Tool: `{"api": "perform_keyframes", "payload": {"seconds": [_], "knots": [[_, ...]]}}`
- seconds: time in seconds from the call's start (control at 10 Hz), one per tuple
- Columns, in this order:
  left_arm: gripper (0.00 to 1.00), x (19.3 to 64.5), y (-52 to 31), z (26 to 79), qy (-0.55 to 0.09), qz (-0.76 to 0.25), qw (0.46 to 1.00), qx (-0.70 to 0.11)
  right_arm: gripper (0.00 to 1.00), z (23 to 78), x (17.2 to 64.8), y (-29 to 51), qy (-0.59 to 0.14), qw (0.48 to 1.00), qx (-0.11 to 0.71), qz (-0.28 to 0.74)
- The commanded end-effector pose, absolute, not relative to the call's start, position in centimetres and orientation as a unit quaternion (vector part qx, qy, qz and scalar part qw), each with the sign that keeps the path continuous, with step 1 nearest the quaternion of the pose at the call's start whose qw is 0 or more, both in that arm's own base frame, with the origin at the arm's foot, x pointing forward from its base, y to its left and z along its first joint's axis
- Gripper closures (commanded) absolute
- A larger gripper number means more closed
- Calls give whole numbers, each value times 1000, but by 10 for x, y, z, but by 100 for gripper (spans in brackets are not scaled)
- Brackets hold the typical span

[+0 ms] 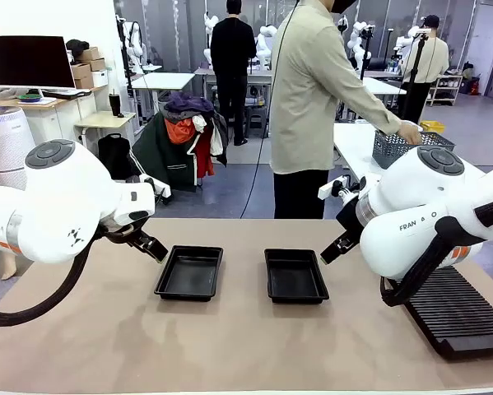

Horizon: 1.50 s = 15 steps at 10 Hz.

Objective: Inspect and transfer BCBs to ESD trays.
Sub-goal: Pick up the Blank PCB from the PCB Rack and place it in the left ESD tray.

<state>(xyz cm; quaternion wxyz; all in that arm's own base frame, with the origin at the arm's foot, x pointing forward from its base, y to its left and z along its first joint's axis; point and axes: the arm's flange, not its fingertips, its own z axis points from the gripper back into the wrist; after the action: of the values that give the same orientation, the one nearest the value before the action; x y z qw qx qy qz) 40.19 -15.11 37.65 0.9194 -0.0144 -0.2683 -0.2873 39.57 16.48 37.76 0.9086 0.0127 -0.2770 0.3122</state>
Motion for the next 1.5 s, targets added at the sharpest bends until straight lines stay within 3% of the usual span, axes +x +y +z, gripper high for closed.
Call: {"api": "perform_keyframes", "payload": {"seconds": [0.0,0.2,0.5,0.8,1.2,1.4], "knots": [[0,389,-138,416,-258,-254,929,-73,0,422,382,157,-271,923,52,269],[0,374,-127,465,-258,-227,929,-133,0,478,362,145,-262,929,91,246],[0,348,-108,547,-200,-181,945,-188,0,558,344,118,-205,946,175,182],[0,335,-85,613,-173,-163,950,-203,0,618,334,87,-163,952,229,120],[0,335,-60,664,-114,-150,948,-256,0,661,340,37,-80,954,286,46],[0,329,-51,680,-128,-124,949,-258,0,674,347,14,-67,944,324,17]]}}
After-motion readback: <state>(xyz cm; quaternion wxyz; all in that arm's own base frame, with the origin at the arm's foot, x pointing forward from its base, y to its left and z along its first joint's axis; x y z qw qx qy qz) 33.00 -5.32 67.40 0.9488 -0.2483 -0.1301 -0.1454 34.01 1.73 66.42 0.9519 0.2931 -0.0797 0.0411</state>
